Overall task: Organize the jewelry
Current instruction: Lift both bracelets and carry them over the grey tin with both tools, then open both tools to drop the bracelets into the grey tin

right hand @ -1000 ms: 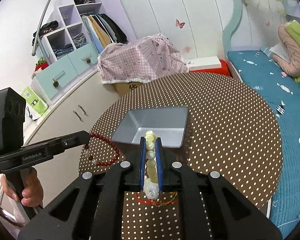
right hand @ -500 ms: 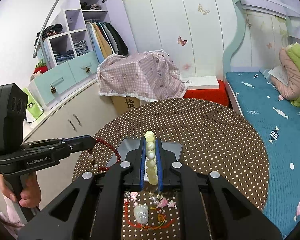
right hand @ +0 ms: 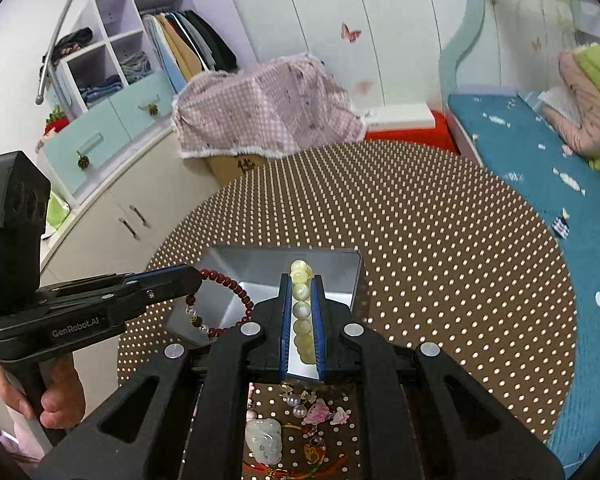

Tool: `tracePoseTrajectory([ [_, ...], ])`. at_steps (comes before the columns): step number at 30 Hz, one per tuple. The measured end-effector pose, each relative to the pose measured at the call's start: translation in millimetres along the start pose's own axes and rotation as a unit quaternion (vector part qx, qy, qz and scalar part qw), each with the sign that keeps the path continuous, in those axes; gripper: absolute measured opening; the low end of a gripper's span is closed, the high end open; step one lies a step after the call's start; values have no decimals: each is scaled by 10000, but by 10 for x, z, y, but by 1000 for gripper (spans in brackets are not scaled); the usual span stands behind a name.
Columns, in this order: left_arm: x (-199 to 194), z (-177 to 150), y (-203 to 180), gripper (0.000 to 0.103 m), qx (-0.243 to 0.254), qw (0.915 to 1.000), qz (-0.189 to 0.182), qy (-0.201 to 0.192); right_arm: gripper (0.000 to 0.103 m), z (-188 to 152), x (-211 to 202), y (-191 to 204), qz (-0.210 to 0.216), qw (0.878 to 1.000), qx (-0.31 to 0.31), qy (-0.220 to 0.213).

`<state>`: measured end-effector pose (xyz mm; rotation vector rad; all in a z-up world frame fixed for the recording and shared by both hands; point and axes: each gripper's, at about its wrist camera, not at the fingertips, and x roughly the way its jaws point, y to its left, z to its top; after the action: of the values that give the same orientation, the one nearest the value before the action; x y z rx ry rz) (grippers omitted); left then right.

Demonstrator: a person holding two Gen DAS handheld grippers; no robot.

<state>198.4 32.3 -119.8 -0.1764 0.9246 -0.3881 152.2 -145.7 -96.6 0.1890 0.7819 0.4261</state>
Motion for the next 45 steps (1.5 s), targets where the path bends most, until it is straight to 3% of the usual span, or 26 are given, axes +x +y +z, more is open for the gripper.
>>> tracePoseTrajectory([
  [8, 106, -52, 44, 9, 2, 9998, 136, 175, 12, -69, 82, -21, -39, 9998, 30, 217],
  [12, 72, -86, -3, 19, 84, 9995, 260, 175, 32, -72, -33, -23, -146, 9998, 31, 90],
  [15, 14, -97, -30, 25, 142, 9995, 256, 95, 41, -49, -123, -15, -225, 9997, 2, -53],
  [23, -81, -175, -12, 25, 113, 9995, 277, 53, 42, -76, -177, -36, -342, 9994, 1, -81],
  [33, -173, -261, 6, 26, 94, 9992, 386, 66, 52, -116, -255, 7, -444, 9989, -74, -131],
  [36, -208, -329, -5, 36, 112, 9991, 415, 63, 56, -145, -270, 13, -514, 9986, -80, -119],
  [40, -257, -437, -2, 39, 130, 9989, 435, 80, 60, -208, -294, 2, -567, 9983, -64, -91],
  [42, -280, -501, 3, 47, 161, 9987, 480, 90, 62, -253, -315, 8, -578, 9983, -76, -76],
  [45, -307, -654, -5, 49, 275, 9983, 493, 132, 63, -313, -327, 10, -586, 9982, -124, -57],
])
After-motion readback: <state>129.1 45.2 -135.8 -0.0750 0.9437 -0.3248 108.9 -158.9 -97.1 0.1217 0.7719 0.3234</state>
